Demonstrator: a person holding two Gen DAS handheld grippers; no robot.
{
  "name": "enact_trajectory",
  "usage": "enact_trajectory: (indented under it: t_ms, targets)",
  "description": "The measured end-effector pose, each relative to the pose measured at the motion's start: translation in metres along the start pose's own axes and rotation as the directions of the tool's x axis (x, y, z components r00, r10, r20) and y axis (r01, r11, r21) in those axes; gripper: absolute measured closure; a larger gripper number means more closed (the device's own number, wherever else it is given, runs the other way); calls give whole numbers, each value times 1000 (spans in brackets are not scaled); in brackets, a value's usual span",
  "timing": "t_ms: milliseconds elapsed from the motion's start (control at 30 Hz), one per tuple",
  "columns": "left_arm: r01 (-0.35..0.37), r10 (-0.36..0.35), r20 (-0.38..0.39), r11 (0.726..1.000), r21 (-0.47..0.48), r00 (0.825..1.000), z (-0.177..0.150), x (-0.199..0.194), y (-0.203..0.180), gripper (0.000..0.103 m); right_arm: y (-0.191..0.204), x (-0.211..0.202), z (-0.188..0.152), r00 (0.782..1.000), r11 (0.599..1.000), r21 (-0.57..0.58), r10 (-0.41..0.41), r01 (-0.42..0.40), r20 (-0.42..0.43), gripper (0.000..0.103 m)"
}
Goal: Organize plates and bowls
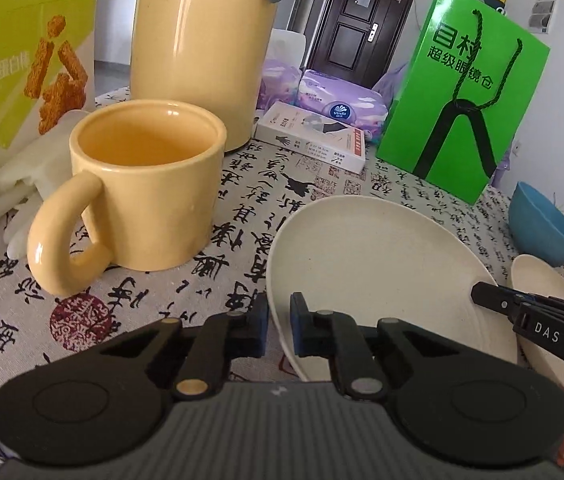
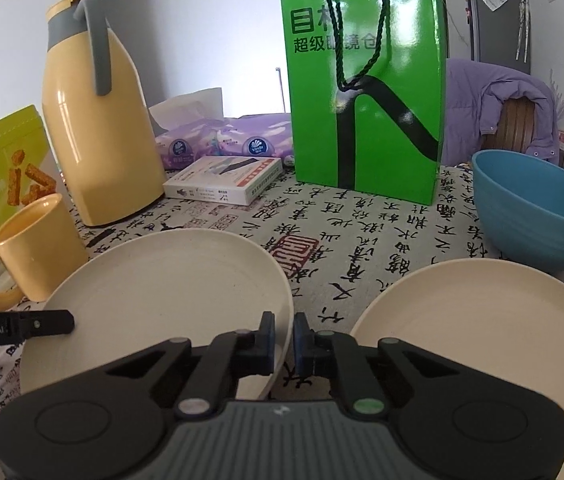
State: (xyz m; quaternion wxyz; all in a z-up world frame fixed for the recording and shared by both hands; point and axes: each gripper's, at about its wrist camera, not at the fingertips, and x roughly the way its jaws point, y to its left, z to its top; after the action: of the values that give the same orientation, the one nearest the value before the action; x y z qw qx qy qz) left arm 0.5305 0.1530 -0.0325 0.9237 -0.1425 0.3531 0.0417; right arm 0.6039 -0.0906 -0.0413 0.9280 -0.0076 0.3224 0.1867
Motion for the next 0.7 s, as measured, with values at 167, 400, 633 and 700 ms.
enact_trajectory:
  t_ms: [167, 400, 633, 700]
  targets:
    - [-4, 4, 14, 1000, -5, 1000, -3, -17, 0, 92, 8, -17, 2, 1000, 1000, -9, -6, 6, 12, 95]
    - [-7, 8, 40, 1000, -10, 999, -12, -59, -1, 92, 24, -60, -2, 999, 1000, -17, -10, 11, 42, 95]
    - [-4, 6, 58, 999, -32, 998, -40, -121, 6, 91, 50, -127, -25, 997, 1000, -8, -2, 3, 77, 95]
    - [0, 3, 66, 999, -35, 998, -51, -139, 9, 91, 57, -145, -35, 997, 1000, -8, -7, 7, 76, 95]
